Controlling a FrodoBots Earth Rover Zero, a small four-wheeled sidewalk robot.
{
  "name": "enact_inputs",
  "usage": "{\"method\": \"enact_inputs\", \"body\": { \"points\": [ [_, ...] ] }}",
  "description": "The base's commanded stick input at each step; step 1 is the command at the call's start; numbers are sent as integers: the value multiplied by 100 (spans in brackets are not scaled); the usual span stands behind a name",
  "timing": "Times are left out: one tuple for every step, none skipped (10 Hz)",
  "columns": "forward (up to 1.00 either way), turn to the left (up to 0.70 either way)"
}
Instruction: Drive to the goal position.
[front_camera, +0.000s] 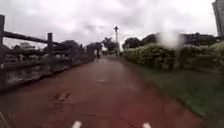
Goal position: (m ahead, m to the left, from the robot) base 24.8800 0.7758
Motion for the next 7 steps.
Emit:
{"method": "enact_inputs", "body": {
  "points": [
    [50, 0],
    [50, 0],
    [50, 0],
    [50, 0],
    [50, 0],
    [50, 0],
    [50, 0]
  ]
}}
